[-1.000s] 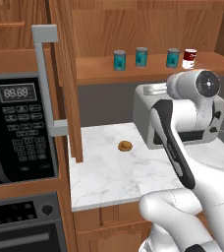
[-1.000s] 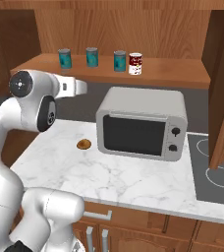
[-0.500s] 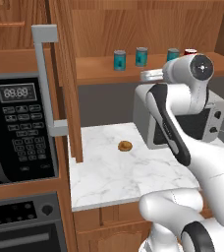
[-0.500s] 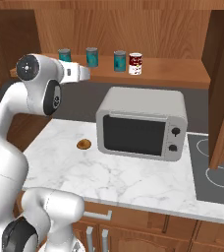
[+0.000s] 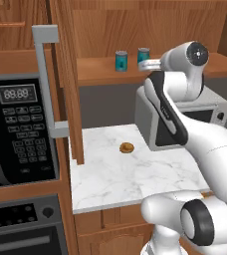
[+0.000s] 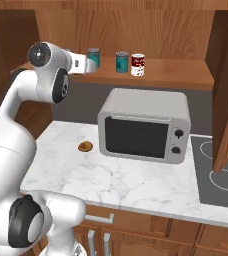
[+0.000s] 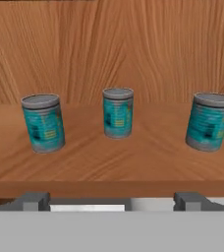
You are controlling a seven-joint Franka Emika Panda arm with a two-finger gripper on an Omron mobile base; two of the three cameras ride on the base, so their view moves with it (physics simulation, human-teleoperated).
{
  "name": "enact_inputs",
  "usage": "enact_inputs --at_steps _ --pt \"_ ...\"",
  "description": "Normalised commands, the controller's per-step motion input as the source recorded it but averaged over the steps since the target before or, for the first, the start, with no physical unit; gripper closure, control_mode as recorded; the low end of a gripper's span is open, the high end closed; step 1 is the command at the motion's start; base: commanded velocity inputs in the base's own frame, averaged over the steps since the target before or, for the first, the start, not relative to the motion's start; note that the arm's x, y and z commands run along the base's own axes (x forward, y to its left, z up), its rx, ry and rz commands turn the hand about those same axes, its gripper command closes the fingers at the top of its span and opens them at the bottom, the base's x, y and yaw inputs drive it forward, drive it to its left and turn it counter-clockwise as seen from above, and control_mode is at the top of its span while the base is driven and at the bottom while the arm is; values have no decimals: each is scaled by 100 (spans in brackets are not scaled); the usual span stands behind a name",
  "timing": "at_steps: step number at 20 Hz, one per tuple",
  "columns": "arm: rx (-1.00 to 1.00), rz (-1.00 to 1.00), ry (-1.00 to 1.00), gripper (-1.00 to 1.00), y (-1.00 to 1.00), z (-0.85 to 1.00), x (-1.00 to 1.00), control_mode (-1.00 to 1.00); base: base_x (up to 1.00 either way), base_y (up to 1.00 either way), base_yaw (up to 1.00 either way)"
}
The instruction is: Stack two cans on top of the other two cans in the cabinet.
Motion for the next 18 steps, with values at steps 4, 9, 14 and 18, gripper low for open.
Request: enact_inputs --at_steps 4,9,14,18 --pt "12 0 16 -100 -5 0 41 -100 0 0 0" --pt "4 0 2 -100 -5 0 31 -100 0 0 0" --pt "0 0 0 -100 -3 -6 30 -100 0 0 0" --pt "0 0 0 -100 0 -12 36 -100 0 0 0"
